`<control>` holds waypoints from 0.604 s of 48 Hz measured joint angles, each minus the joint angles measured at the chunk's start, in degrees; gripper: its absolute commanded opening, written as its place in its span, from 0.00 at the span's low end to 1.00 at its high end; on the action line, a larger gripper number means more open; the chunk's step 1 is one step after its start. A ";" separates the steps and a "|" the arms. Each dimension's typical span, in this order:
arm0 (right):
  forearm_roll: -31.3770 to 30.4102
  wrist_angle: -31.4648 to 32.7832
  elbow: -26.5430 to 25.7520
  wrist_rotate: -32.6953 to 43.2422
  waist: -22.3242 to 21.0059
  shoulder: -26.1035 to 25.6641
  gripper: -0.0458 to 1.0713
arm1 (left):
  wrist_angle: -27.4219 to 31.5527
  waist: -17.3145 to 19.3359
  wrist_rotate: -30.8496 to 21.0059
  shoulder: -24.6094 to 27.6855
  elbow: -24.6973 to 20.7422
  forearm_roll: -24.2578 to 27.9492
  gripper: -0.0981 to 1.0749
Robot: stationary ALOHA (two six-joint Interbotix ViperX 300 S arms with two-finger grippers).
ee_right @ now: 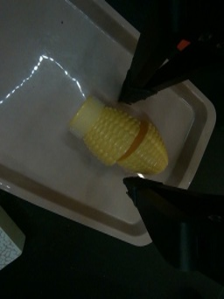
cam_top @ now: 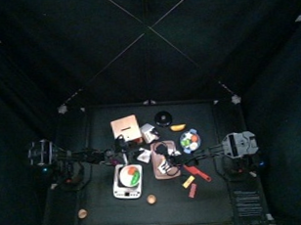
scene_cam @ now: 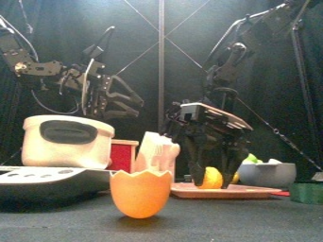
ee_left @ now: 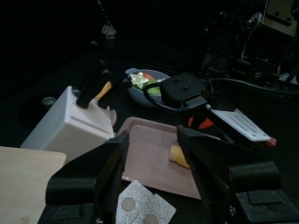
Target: Place corn onto pink plate
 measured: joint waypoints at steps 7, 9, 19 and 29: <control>-0.53 1.05 -0.62 -0.09 0.00 -0.18 0.91 | 0.00 0.00 -0.09 0.00 0.00 -0.09 0.81; -0.53 1.58 -0.62 -0.09 0.00 -0.53 0.91 | 0.09 0.00 0.00 0.00 0.00 -0.09 0.81; -0.79 5.01 -0.97 -0.18 0.09 -5.01 0.91 | 0.00 0.00 0.00 -0.09 0.00 -0.09 0.81; -1.23 10.55 0.00 -0.97 1.41 -12.48 0.91 | 0.00 0.00 0.00 -0.70 0.00 -0.09 0.81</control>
